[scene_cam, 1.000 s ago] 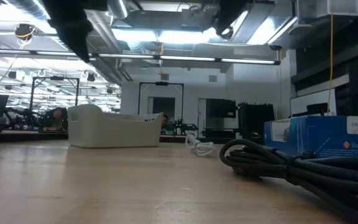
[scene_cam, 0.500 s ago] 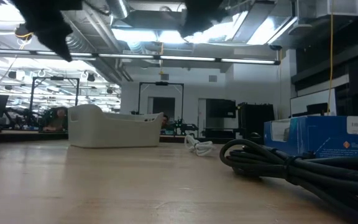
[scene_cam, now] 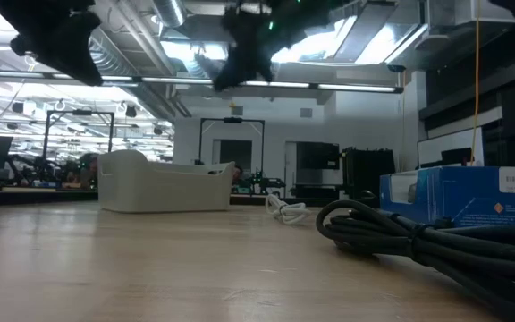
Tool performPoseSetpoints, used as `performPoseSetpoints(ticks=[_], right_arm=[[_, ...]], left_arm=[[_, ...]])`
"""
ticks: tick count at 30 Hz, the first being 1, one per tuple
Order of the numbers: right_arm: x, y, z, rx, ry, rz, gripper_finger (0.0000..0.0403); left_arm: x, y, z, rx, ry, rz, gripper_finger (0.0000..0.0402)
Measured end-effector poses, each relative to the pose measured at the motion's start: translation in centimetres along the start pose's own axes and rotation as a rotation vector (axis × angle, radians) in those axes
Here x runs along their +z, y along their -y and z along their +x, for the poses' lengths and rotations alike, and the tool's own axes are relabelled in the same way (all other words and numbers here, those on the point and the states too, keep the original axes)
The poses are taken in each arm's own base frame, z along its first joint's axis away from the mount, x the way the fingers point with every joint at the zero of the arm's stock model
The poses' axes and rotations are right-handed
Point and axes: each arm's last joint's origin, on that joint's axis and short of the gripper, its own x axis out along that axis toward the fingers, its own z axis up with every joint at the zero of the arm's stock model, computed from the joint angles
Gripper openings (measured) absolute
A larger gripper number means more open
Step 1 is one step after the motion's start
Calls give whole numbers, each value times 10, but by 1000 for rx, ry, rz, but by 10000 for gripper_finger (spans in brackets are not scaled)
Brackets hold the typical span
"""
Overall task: Pick and place USB-C Cables
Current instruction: Put the light blue charger cable into the white bin, then put the black gray charger cable into the white bin
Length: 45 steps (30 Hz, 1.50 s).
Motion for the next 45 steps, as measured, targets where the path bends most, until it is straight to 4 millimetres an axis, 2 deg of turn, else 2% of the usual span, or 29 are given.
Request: performPoseSetpoints(ticks=[3, 7, 15, 20, 27, 31, 38, 42, 45], right_arm=[[-6, 9, 10, 10, -32, 37, 22], [-7, 15, 11, 15, -36, 44, 22], [-13, 18, 16, 252, -61, -51, 22], [-16, 19, 30, 264, -31, -95, 22], [-26, 20, 65, 328, 18, -97, 23], [-28, 21, 75, 315, 51, -101, 59], [-24, 23, 76, 259, 89, -88, 121], [-23, 23, 74, 262, 84, -43, 135], [-20, 21, 63, 324, 28, 39, 137]], left_arm=[[1, 5, -1, -37, 23, -48, 89], [0, 8, -2, -51, 17, -43, 88], [-4, 15, -1, -43, 12, -15, 88], [-7, 21, 1, -32, 10, 12, 88], [-8, 23, 3, -22, 14, 47, 88], [-8, 23, 3, -22, 14, 47, 88], [-8, 23, 3, -21, 16, 47, 88], [-8, 23, 3, -21, 16, 47, 88], [-8, 23, 3, -21, 16, 47, 88]])
